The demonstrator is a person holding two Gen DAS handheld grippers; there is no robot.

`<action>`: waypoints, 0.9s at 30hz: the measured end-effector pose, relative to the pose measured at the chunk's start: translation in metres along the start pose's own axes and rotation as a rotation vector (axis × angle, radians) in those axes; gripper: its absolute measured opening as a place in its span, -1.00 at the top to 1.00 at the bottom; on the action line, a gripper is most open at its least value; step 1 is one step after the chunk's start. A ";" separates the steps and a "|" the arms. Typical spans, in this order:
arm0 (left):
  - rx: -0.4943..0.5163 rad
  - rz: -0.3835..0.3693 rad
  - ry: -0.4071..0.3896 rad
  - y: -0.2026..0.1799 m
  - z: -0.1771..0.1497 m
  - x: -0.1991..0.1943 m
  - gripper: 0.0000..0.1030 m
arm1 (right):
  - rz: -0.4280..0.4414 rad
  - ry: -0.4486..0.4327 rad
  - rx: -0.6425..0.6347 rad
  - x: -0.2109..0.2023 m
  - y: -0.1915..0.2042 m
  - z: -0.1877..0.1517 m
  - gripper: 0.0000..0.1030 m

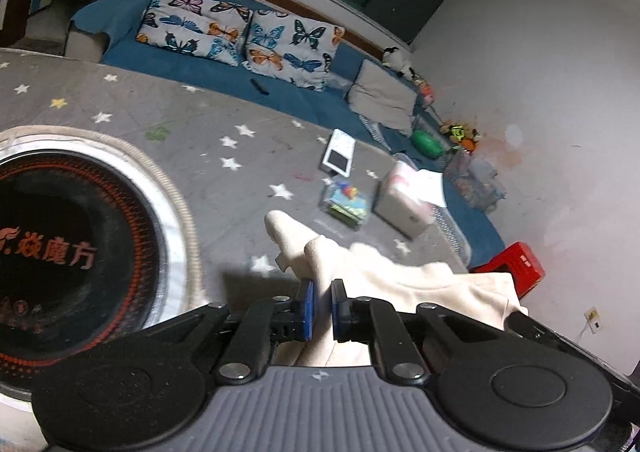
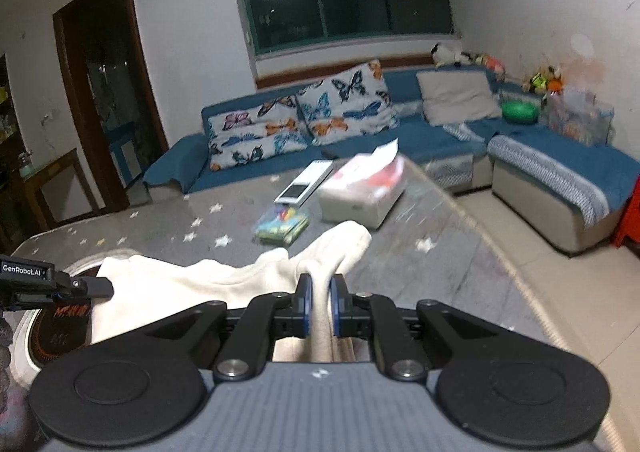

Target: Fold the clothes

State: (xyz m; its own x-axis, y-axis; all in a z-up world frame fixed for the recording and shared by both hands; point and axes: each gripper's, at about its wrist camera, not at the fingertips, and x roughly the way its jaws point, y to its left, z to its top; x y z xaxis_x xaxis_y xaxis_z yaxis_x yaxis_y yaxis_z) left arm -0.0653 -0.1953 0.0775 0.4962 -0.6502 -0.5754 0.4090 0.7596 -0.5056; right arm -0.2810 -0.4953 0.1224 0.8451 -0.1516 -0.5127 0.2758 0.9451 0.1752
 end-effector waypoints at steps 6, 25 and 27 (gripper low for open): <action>-0.006 -0.017 0.012 -0.017 0.006 0.012 0.82 | -0.045 -0.024 -0.017 -0.006 -0.010 0.016 0.84; -0.003 -0.050 0.096 -0.048 -0.005 0.053 0.83 | -0.163 0.012 -0.006 0.020 -0.049 0.023 0.84; -0.004 -0.044 0.103 -0.047 -0.005 0.056 0.83 | -0.167 0.020 -0.003 0.026 -0.051 0.021 0.84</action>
State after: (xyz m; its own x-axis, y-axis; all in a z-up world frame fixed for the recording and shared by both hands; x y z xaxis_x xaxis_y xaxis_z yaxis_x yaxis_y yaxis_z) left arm -0.0606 -0.2674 0.0657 0.3965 -0.6816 -0.6150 0.4254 0.7301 -0.5348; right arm -0.2638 -0.5539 0.1176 0.7782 -0.3009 -0.5513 0.4102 0.9082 0.0834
